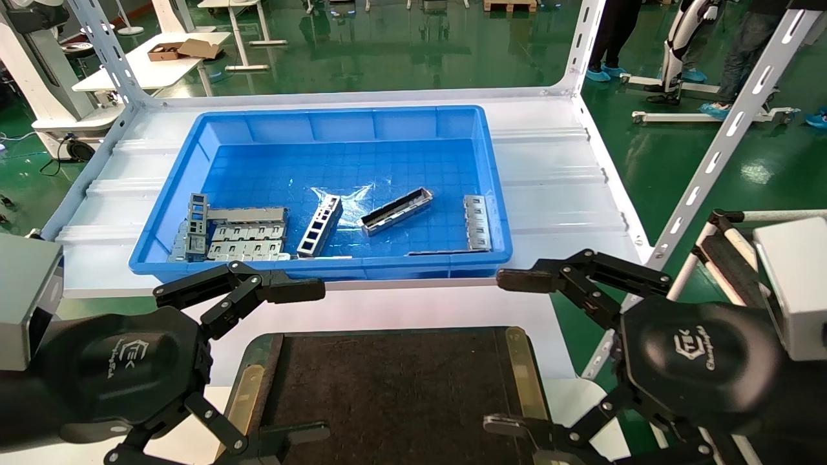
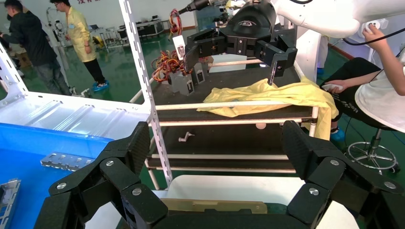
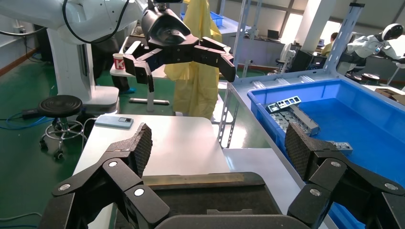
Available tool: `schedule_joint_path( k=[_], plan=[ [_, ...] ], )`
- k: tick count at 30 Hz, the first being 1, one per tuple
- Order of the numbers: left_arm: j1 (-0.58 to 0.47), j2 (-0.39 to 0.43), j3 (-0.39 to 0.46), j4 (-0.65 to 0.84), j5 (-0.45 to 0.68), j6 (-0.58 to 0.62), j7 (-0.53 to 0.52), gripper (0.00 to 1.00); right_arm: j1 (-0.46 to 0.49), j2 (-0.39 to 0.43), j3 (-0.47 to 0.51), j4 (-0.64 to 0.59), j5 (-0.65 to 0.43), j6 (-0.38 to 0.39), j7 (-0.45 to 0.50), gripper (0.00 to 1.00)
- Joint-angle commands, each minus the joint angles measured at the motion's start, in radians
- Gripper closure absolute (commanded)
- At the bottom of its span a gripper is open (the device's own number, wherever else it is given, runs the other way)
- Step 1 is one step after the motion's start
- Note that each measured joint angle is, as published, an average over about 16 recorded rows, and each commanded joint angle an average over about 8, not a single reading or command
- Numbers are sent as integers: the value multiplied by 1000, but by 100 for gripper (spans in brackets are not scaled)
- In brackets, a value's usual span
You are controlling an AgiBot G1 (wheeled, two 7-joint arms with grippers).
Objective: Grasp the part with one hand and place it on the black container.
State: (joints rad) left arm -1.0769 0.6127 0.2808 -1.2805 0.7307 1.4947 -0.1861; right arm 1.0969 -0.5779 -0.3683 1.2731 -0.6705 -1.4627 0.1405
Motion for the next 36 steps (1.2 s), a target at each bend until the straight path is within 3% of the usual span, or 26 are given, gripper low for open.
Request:
schedule_joint_path(
  k=[1,26,36],
  plan=[
    [0,0,0,0,0,0,0,0,0,0,0,0,0,0,0,0],
    [0,-1,-1,-1,2,-2,3,0,0,0,0,0,0,0,0,0],
    [-55,74,34,38,135,-109,52,0,0,0,0,0,0,0,0,0]
  ],
)
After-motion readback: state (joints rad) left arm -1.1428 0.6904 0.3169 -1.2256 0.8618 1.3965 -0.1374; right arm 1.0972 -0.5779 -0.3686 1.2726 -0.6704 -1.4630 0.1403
